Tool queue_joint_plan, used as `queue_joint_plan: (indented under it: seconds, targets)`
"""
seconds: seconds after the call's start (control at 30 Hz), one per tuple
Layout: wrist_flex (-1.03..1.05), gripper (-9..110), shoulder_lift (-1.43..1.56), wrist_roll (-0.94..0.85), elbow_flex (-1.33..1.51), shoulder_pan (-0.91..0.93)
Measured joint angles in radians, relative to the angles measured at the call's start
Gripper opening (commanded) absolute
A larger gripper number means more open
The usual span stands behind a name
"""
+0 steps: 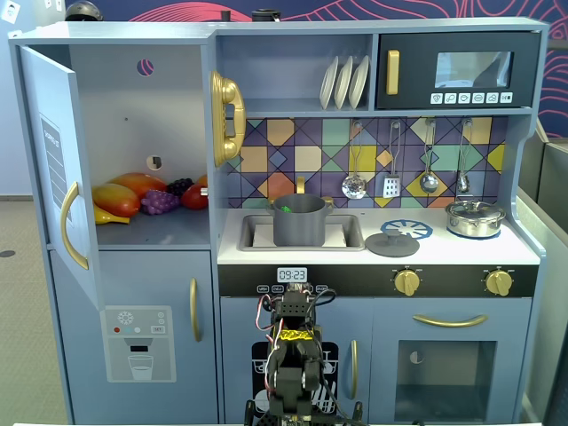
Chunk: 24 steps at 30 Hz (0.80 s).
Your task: Pick up the green pineapple from the left cabinet and place it in the gray recipient
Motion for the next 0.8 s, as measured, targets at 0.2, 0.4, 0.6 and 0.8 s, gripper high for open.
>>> queue_joint_plan:
  seconds: [0.2, 0.4, 0.6, 0.8]
  targets:
    - [0.003, 3, 0.020, 0.054, -0.005, 0.005]
    - [0.003, 5, 0.020, 0.072, -0.012, 0.003]
    - [0.003, 5, 0.020, 0.072, -0.012, 0.003]
    - [0.003, 5, 0.020, 0.072, -0.012, 0.003]
